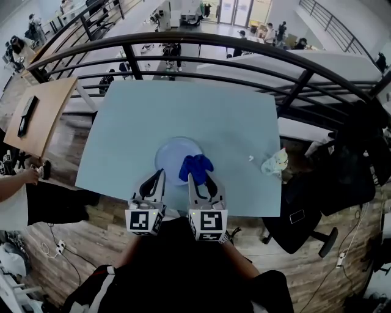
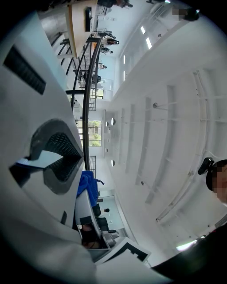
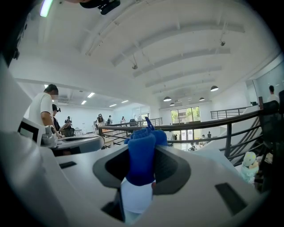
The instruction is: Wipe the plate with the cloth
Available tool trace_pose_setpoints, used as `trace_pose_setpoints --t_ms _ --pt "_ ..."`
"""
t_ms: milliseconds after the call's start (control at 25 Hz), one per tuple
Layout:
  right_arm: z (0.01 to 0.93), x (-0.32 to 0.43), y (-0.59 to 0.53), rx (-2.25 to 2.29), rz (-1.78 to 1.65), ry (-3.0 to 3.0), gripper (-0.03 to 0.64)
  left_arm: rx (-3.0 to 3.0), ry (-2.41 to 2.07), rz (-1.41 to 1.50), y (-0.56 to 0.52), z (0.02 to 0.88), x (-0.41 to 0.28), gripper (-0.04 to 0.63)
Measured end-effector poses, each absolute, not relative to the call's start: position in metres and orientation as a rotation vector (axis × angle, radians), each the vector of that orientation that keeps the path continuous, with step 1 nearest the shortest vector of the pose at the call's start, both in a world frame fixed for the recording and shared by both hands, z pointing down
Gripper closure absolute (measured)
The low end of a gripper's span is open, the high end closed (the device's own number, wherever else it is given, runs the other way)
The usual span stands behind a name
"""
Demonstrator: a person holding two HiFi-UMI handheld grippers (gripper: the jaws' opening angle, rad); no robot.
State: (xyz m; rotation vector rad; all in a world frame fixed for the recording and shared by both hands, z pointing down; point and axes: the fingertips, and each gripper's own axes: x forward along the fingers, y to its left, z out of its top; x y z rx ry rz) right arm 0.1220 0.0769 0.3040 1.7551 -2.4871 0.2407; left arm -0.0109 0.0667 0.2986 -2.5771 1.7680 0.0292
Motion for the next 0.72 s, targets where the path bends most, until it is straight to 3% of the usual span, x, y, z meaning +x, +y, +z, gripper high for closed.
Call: trace_pose_setpoints --t_ms 720 --pt "0.303 0.101 0.093 1.730 0.237 -2.500 0.497 -2.579 1.771 0.047 0.085 0.294 -0.025 0.594"
